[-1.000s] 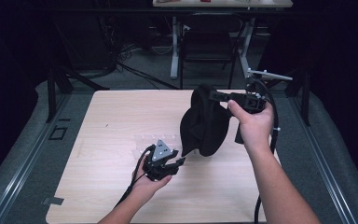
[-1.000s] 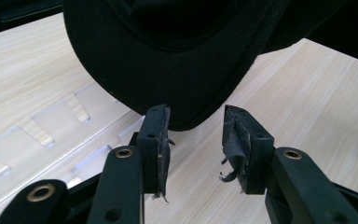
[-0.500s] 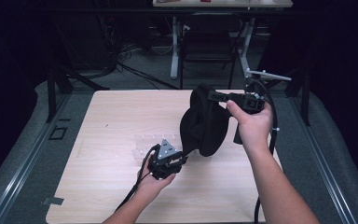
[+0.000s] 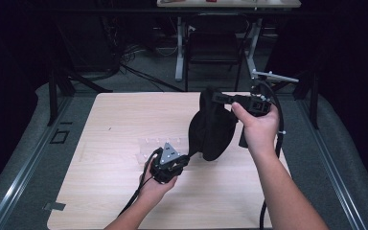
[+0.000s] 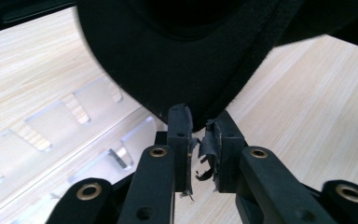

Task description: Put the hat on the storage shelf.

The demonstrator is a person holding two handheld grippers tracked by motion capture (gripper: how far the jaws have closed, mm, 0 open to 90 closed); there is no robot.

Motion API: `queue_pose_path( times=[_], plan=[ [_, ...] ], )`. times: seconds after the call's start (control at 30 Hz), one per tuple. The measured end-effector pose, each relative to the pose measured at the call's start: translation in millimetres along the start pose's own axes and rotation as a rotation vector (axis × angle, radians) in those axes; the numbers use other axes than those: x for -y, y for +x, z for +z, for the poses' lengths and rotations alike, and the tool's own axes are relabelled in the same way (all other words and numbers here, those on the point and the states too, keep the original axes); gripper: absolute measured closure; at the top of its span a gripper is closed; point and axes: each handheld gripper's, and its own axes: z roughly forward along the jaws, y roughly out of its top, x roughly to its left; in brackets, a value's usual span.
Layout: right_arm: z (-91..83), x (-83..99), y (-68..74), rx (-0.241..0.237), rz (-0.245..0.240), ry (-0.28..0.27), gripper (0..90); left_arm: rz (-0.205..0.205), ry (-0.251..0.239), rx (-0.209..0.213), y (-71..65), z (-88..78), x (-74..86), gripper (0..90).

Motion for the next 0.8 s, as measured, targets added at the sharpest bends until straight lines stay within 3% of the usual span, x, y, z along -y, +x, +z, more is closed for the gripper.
queue_pose_path(
  times=[0.2,0.4,0.67,0.8],
  plan=[
    [3.5,-0.7,4.1,-0.015,-0.008,0.007,88.8,-0.001,-0.006,0.0,-0.6,-0.1,0.4,82.1],
    [9.0,-0.9,7.8,-0.026,-0.01,0.011,88.8,-0.043,-0.004,-0.001,-0.7,-0.3,0.4,82.2],
    [23.2,0.5,12.0,-0.039,-0.008,0.038,88.8,-0.06,0.015,-0.036,-2.4,4.3,4.5,82.2],
    [27.9,2.2,13.7,-0.048,-0.008,0.047,88.8,-0.085,0.007,-0.027,1.1,4.7,9.4,82.3]
  ],
)
